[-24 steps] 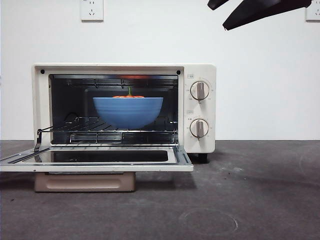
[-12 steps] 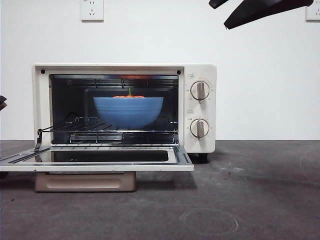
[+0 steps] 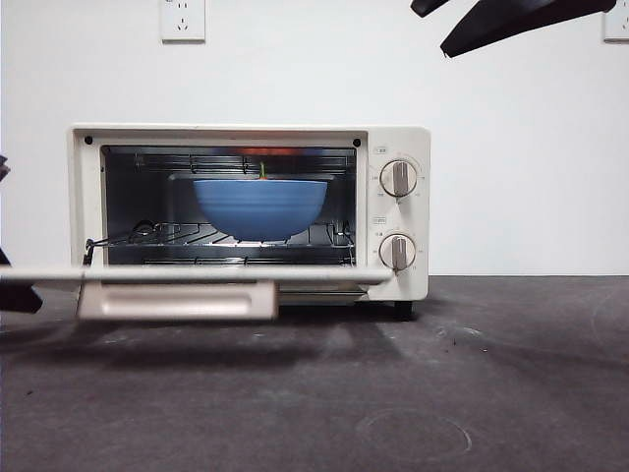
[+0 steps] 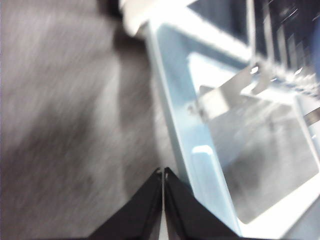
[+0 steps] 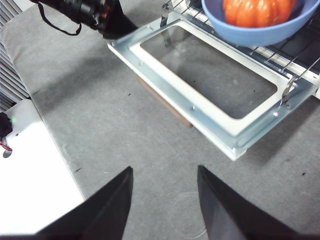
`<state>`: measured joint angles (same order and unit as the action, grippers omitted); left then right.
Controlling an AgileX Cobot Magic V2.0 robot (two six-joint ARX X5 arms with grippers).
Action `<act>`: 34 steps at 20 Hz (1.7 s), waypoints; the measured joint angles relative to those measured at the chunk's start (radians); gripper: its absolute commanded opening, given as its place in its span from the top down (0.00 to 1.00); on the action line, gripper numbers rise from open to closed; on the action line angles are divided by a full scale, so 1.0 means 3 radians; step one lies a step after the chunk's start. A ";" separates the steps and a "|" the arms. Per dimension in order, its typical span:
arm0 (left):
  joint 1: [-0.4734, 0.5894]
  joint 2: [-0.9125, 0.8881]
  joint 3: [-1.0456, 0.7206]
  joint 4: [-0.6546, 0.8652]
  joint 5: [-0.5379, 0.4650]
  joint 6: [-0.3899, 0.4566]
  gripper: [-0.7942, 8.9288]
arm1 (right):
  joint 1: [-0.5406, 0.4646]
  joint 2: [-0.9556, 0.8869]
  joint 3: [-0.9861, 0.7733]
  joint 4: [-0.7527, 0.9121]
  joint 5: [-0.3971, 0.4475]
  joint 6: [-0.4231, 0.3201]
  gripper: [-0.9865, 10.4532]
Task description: Place pumpkin in the steamer
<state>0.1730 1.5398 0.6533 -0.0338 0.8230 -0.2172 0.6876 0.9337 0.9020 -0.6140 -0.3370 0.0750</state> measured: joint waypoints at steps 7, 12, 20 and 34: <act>0.0041 0.0000 -0.0006 0.0975 0.0389 -0.0607 0.90 | 0.0000 0.0000 0.0000 -0.0080 0.0000 0.0003 0.73; 0.0066 0.0000 -0.0006 0.1706 0.0394 -0.1011 0.90 | -0.0001 0.0000 0.0000 -0.0104 0.0000 0.0014 0.73; 0.0001 -0.0197 -0.0006 0.1686 0.0385 -0.1236 0.90 | -0.0001 0.0000 0.0000 -0.0106 0.0004 0.0028 0.73; -0.0961 -0.2701 -0.0004 -0.1359 -0.1179 0.0244 0.90 | -0.0003 0.0000 0.0000 0.0100 0.0267 0.0029 0.73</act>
<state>-0.1154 0.7296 0.6521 -0.4416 0.4694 -0.1440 0.6868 0.9337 0.9020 -0.5838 -0.2569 0.0837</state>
